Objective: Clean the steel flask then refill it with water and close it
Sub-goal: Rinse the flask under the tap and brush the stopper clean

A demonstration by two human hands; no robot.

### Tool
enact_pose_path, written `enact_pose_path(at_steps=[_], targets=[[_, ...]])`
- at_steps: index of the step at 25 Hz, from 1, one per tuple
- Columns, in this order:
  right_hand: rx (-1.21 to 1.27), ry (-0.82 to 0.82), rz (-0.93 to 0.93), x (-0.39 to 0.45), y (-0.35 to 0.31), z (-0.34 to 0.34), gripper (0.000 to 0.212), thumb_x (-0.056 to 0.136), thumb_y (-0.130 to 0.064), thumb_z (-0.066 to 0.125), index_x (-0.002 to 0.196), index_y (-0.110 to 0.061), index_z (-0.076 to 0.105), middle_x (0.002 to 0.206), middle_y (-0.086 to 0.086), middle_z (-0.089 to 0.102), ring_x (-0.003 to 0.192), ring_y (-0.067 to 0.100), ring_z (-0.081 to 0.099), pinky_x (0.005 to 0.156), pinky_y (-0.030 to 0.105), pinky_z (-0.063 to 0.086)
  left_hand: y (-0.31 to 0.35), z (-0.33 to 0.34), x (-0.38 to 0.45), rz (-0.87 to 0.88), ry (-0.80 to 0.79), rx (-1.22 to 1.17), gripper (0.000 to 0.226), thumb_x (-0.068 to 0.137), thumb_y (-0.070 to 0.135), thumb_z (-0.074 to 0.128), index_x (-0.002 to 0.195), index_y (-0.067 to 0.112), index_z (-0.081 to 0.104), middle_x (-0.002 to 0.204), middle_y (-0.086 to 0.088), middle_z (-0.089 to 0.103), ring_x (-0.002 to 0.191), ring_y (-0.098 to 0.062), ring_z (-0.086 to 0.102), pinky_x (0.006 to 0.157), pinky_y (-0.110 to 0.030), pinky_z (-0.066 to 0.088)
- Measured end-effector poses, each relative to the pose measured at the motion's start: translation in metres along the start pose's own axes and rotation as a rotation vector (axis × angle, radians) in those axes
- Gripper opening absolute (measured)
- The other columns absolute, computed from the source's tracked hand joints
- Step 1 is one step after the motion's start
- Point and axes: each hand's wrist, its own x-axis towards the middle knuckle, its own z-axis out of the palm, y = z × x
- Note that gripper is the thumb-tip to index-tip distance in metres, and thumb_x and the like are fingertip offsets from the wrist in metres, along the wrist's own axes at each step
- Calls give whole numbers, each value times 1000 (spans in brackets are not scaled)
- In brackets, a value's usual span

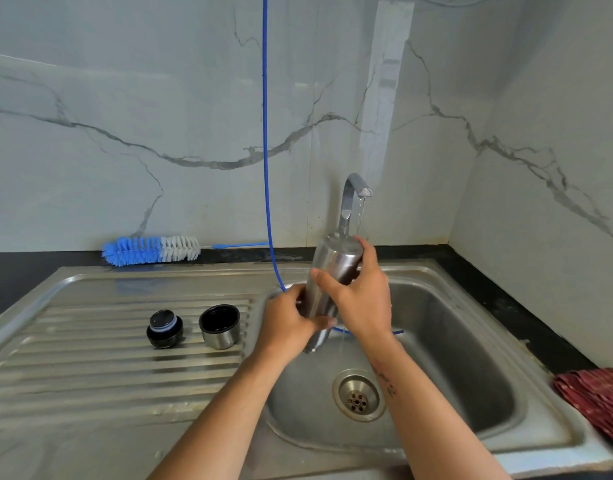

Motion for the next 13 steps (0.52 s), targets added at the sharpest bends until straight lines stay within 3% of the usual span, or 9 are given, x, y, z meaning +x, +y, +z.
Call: enact_pose_path(at_steps=[2, 6, 9, 13], targets=[[-47, -74, 20, -3, 1, 3, 90, 67, -55, 85, 144, -34, 43, 107, -17, 67, 96, 8, 67, 87, 40, 60, -4, 2, -3, -46, -57, 59, 55, 62, 32, 97, 109, 21, 70, 100, 11, 73, 93, -5, 68, 71, -14, 49], [-27, -19, -19, 3, 0, -2, 91, 68, -54, 85, 146, -33, 42, 110, -17, 67, 97, 7, 66, 85, 34, 58, 1, 3, 0, -19, 8, 22, 56, 61, 34, 97, 109, 25, 68, 100, 14, 72, 93, -4, 68, 78, -18, 53], [-77, -75, -4, -2, 0, -6, 86, 68, -53, 86, 141, -34, 46, 105, -17, 68, 94, 7, 66, 86, 40, 60, 10, 6, -12, -74, -37, 107, 58, 58, 38, 97, 107, 26, 69, 98, 13, 72, 91, -8, 69, 83, -30, 59], [-13, -50, 1, -20, -14, -18, 81, 66, -46, 92, 135, -35, 52, 98, -15, 70, 91, 14, 71, 83, 44, 60, 26, -9, -31, -77, -21, 114, 57, 51, 36, 99, 98, 19, 70, 95, 5, 75, 87, -14, 71, 77, -31, 58]])
